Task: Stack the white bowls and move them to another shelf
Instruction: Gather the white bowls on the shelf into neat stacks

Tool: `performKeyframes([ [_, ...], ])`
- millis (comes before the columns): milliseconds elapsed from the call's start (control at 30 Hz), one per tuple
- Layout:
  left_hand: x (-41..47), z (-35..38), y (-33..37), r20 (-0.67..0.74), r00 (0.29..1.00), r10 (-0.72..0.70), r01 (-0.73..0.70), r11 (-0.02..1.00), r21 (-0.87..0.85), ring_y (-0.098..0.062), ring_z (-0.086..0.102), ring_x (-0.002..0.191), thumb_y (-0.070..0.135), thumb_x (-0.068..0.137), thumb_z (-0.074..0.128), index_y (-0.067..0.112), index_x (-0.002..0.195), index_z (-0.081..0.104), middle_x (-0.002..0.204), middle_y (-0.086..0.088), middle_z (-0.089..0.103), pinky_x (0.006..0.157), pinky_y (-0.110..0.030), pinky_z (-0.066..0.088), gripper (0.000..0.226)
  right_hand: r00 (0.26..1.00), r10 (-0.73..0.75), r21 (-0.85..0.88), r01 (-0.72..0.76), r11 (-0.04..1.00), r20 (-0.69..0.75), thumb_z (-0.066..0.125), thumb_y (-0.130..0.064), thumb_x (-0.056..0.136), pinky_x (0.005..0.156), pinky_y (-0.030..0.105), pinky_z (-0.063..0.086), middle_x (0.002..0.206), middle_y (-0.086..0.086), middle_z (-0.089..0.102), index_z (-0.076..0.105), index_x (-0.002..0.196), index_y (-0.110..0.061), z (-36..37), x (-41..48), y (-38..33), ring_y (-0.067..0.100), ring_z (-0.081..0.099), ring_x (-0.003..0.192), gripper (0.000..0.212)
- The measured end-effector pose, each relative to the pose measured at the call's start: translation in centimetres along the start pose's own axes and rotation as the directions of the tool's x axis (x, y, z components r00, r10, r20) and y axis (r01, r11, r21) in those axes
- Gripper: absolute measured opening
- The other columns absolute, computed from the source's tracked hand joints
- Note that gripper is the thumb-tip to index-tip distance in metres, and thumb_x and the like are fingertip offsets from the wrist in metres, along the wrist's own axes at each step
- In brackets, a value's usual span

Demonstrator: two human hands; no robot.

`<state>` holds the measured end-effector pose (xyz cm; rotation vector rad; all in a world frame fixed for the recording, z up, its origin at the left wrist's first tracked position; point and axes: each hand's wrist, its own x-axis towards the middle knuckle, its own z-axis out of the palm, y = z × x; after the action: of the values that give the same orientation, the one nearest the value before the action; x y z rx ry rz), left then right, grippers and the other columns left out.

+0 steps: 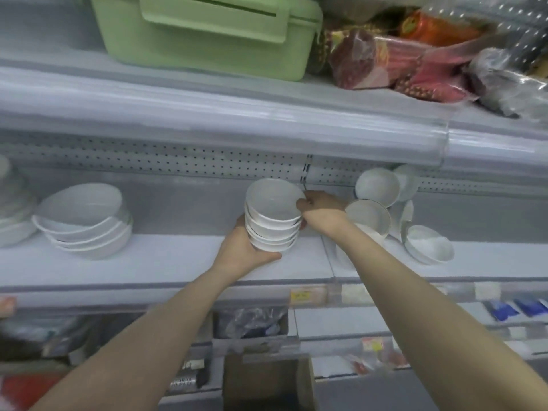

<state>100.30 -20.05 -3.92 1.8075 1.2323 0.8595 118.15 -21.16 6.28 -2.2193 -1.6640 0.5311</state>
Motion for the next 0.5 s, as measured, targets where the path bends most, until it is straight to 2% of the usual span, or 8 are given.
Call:
performKeyframes([
  [100, -0.7, -2.5, -1.1, -0.044, 0.999, -0.014, 0.014, 1.0, 0.002, -0.001, 0.054, 0.098, 0.038, 0.054, 0.093, 0.025, 0.132, 0.048, 0.115, 0.017, 0.055, 0.079, -0.02, 0.044, 0.091, 0.999, -0.044, 0.008, 0.044, 0.999, 0.012, 0.038, -0.024, 0.095, 0.056, 0.024, 0.035, 0.068, -0.003, 0.063, 0.059, 0.085, -0.014, 1.5, 0.3, -2.1, 0.023, 0.056, 0.075, 0.025],
  [167, -1.0, -4.1, -1.9, -0.071, 0.997, -0.026, 0.027, 0.999, 0.018, -0.002, 0.055, 0.1, 0.039, 0.054, 0.093, 0.024, 0.134, 0.046, 0.118, 0.016, 0.057, 0.08, -0.02, 0.043, 0.093, 0.998, -0.067, 0.023, 0.067, 0.998, 0.01, 0.038, -0.023, 0.095, 0.058, 0.026, 0.037, 0.067, -0.003, 0.061, 0.058, 0.085, -0.013, 2.5, 0.4, -3.7, 0.024, 0.055, 0.075, 0.025],
  [267, -1.2, -6.1, -3.0, -0.099, 0.994, -0.046, 0.05, 0.998, 0.034, -0.011, 0.06, 0.109, 0.04, 0.054, 0.094, 0.024, 0.136, 0.043, 0.128, 0.008, 0.059, 0.082, -0.022, 0.044, 0.098, 0.996, -0.09, 0.049, 0.09, 0.995, 0.008, 0.037, -0.025, 0.095, 0.069, 0.03, 0.044, 0.083, 0.007, 0.067, 0.061, 0.094, -0.01, 3.8, 0.6, -5.6, 0.028, 0.059, 0.084, 0.027],
  [367, -1.3, -7.0, -3.4, -0.094, 0.995, -0.041, 0.041, 0.999, -0.002, -0.008, 0.056, 0.108, 0.034, 0.056, 0.094, 0.023, 0.138, 0.039, 0.128, 0.009, 0.057, 0.083, -0.021, 0.043, 0.1, 0.996, -0.085, 0.077, 0.086, 0.993, -0.009, 0.037, -0.025, 0.096, 0.074, 0.032, 0.044, 0.093, 0.01, 0.068, 0.06, 0.1, -0.01, 4.6, 0.8, -6.4, 0.029, 0.059, 0.09, 0.028],
  [433, -1.2, -7.1, -3.4, -0.08, 0.996, -0.032, 0.031, 0.999, -0.008, -0.003, 0.052, 0.106, 0.03, 0.059, 0.094, 0.023, 0.138, 0.038, 0.124, 0.012, 0.052, 0.082, -0.017, 0.042, 0.098, 0.997, -0.077, 0.088, 0.077, 0.993, -0.012, 0.038, -0.025, 0.096, 0.071, 0.031, 0.042, 0.086, 0.007, 0.07, 0.06, 0.099, -0.012, 4.6, 0.8, -6.4, 0.027, 0.059, 0.087, 0.026],
  [500, -1.1, -7.2, -3.6, -0.06, 0.998, -0.025, 0.024, 1.0, -0.01, -0.001, 0.049, 0.107, 0.028, 0.059, 0.094, 0.023, 0.139, 0.037, 0.124, 0.015, 0.047, 0.078, -0.006, 0.039, 0.098, 0.998, -0.065, 0.098, 0.065, 0.993, -0.002, 0.038, -0.025, 0.096, 0.07, 0.029, 0.041, 0.079, 0.002, 0.07, 0.062, 0.102, -0.013, 4.5, 0.7, -6.2, 0.025, 0.057, 0.084, 0.027],
])
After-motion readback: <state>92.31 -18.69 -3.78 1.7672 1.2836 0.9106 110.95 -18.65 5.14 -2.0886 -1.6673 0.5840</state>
